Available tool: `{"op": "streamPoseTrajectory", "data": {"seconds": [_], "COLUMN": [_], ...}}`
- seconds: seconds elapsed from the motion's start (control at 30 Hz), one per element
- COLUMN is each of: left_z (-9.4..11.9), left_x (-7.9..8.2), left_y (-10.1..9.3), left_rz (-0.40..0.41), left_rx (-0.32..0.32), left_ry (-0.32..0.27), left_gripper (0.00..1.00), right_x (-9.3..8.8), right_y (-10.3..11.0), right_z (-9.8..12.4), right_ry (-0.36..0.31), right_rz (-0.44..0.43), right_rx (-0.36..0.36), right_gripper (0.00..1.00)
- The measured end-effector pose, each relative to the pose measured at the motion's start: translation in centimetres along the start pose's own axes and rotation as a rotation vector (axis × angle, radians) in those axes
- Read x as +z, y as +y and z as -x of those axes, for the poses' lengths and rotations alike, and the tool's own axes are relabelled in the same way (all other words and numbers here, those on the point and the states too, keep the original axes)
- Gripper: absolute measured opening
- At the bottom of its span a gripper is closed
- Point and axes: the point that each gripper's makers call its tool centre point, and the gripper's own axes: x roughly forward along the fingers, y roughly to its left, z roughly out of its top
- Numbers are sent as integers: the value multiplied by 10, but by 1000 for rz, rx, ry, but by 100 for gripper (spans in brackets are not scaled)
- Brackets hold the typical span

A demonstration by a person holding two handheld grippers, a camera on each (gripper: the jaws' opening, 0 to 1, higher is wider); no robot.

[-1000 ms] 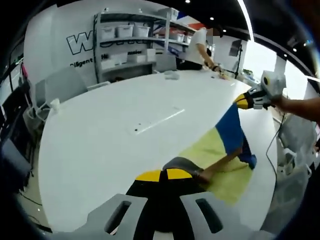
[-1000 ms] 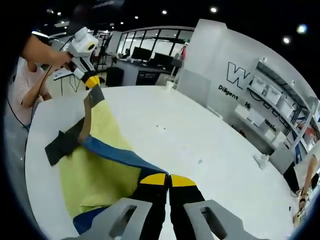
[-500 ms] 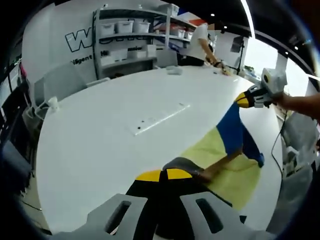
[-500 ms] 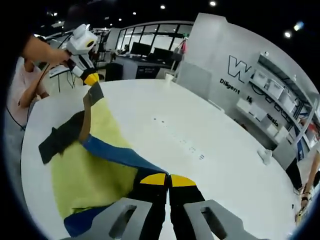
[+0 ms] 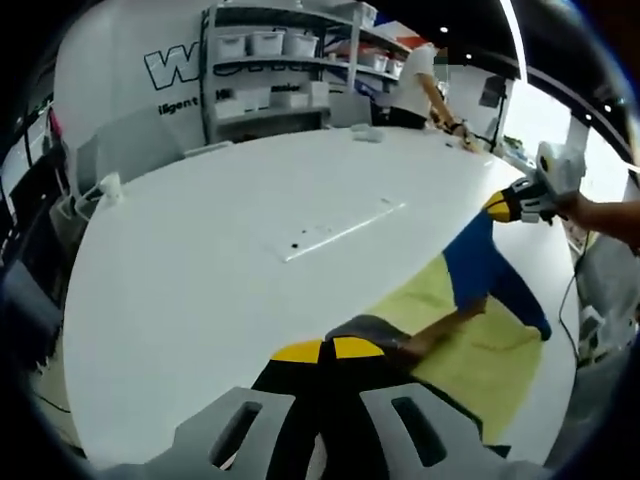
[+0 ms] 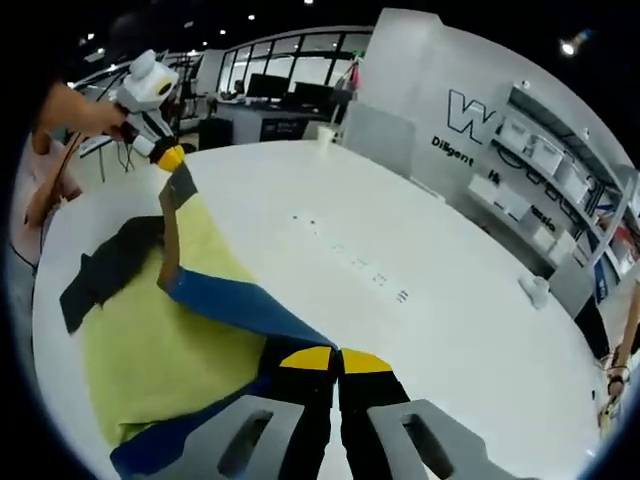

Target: Fold the garment on the visible template until the final outline fits inside the template.

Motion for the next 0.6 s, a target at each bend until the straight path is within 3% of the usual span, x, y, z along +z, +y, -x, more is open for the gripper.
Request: {"op": "streamPoseTrajectory", "data": {"seconds": [0.13,0.6], "left_z": [-7,-29], "left_x": [-1,-9], "left_y": [4,19], "left_rz": [40,63], "left_rx": [15,65], "left_ry": [-3,8], "left_gripper": [5,5], "right_x": [-6,-21], "right_y": [-1,-10], "right_z": [-11,-35], "right_ry": [26,82], "right_rz": [-14,-76], "right_rx": [-4,-16], "right_gripper": [0,0]}}
